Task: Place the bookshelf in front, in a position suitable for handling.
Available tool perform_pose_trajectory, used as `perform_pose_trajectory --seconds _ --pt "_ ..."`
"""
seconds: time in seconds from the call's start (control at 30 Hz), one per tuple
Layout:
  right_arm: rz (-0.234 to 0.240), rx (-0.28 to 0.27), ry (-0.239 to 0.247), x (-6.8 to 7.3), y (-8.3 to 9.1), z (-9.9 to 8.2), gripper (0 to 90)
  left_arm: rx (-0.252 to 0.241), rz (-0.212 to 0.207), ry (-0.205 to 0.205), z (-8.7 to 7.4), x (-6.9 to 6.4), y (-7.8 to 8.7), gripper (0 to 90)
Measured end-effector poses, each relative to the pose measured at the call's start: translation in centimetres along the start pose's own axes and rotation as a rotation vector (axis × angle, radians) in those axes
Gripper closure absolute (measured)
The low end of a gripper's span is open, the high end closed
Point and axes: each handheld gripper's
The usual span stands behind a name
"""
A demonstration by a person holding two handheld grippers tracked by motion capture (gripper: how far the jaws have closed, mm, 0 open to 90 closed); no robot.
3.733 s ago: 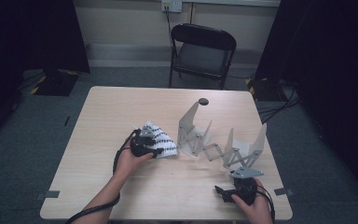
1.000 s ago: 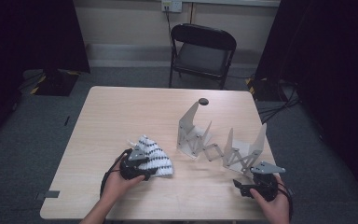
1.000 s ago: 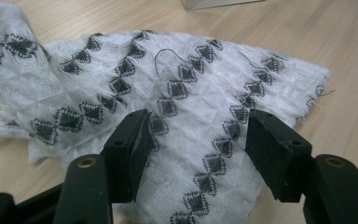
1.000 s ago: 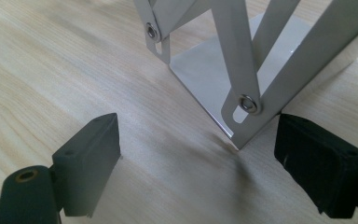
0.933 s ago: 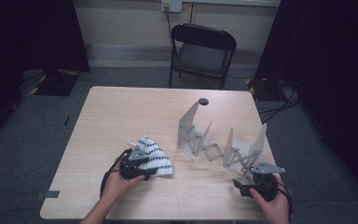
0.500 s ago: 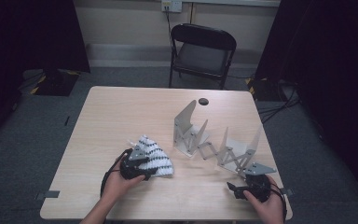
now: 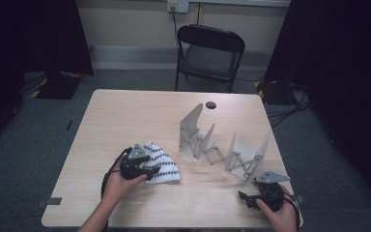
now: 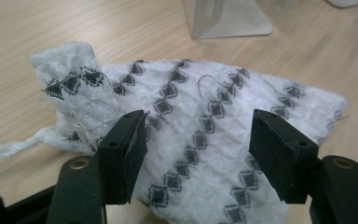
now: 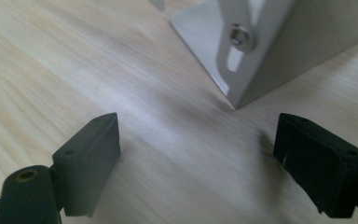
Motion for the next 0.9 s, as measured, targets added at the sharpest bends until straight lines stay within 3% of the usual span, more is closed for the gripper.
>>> perform_pose_trajectory --seconds 0.1,0.17,0.3,0.4,0.5,0.57,0.63,0.77,0.9 --pt "-0.014 -0.009 -0.014 -0.4 0.1 -0.2 13.8 0.033 -0.007 -0.025 -0.7 0.0 -0.6 34.0" --pt "-0.021 -0.021 -0.018 -0.5 0.1 -0.4 13.5 0.03 0.001 -0.04 -0.7 -0.1 -0.7 32.4" --pt "-0.027 -0.035 -0.02 -0.5 0.0 -0.5 12.7 0.056 0.003 -0.034 -0.5 -0.4 -0.7 35.5" --pt "-0.028 -0.037 -0.022 -0.5 0.0 -0.5 12.7 0.075 -0.02 -0.056 -0.2 -0.6 -0.6 44.4" --pt "-0.028 -0.036 -0.024 -0.5 0.0 -0.5 12.6 0.088 -0.038 -0.062 0.0 -1.1 -0.6 64.6" --pt "-0.029 -0.036 -0.024 -0.5 0.0 -0.5 12.6 0.096 -0.044 -0.044 0.1 -1.6 -0.6 74.6" --pt "-0.028 -0.036 -0.024 -0.5 0.0 -0.5 12.5 0.094 -0.03 -0.025 0.1 -1.9 -0.6 78.4" --pt "-0.028 -0.036 -0.024 -0.5 0.0 -0.5 12.5 0.087 -0.02 0.003 0.3 -2.2 -0.5 80.3" --pt "-0.028 -0.036 -0.024 -0.5 0.0 -0.5 12.5 0.038 -0.047 0.031 2.1 -2.8 0.2 80.5"
Point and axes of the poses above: each handheld gripper's, and its own axes: y roughly backward along the jaws, z roughly out of its top, x roughly to its left, and after that the axes turned 4 degrees about -x, right-handed
